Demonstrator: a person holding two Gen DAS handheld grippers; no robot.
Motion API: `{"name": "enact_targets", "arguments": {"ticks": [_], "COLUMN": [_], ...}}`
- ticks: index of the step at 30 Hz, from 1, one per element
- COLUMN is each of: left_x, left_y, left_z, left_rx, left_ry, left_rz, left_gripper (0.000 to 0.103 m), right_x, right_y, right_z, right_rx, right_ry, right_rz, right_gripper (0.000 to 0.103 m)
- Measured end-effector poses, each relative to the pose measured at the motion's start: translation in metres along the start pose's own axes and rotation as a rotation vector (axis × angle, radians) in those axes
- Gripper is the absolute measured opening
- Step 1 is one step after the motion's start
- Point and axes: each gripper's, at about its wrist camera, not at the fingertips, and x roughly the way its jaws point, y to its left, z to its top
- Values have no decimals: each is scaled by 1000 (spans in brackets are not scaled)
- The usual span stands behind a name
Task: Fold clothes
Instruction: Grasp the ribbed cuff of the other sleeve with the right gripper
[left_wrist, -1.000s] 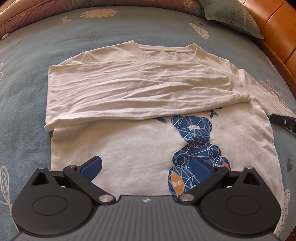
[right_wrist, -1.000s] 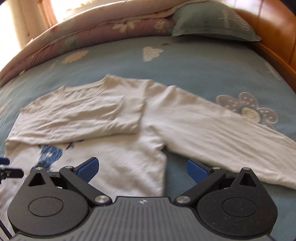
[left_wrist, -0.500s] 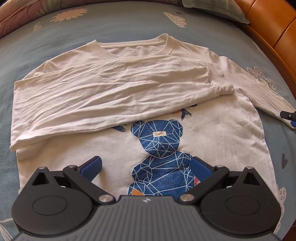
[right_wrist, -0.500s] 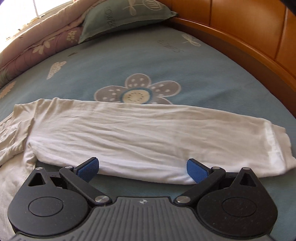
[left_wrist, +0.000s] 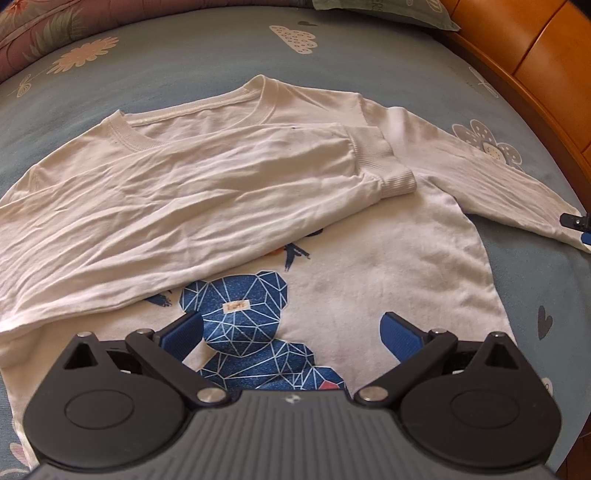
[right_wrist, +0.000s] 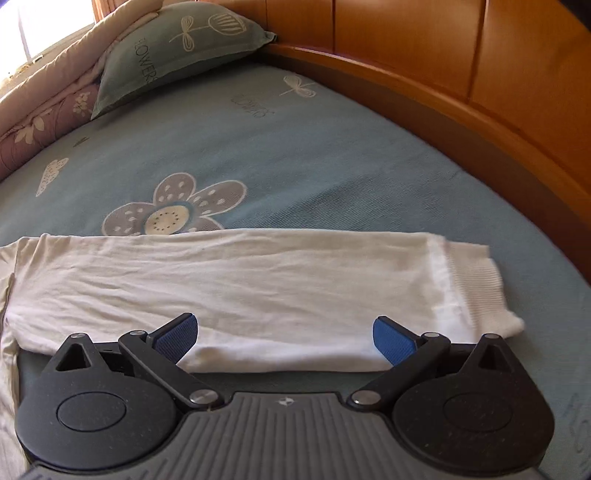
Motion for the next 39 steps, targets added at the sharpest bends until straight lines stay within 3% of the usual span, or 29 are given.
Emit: {"name": "enact_targets", "arguments": {"ticks": [8, 15, 27, 35, 39], "left_x": [5, 11, 18, 20, 19], "left_y": [-25, -44, -75, -82, -87], "left_z": [12, 19, 33, 38, 39], "left_rx": [75, 139, 197, 189, 180], "left_ry": [12, 37, 38, 39, 38], "left_rz": [-45, -70, -123, -140, -155], "left_gripper": [101, 101, 101, 101, 101], "right_x": [-12, -3, 16, 23, 25], "right_y": [-17, -22, -37, -57, -46], "right_z": [-28, -41, -27, -26, -29], "right_rx": [165, 219, 331, 684, 727], "right_ry": [3, -81, -191, -247, -260], "right_rz": [93, 123, 162, 244, 251], "right_gripper": [103, 103, 103, 103, 103]}}
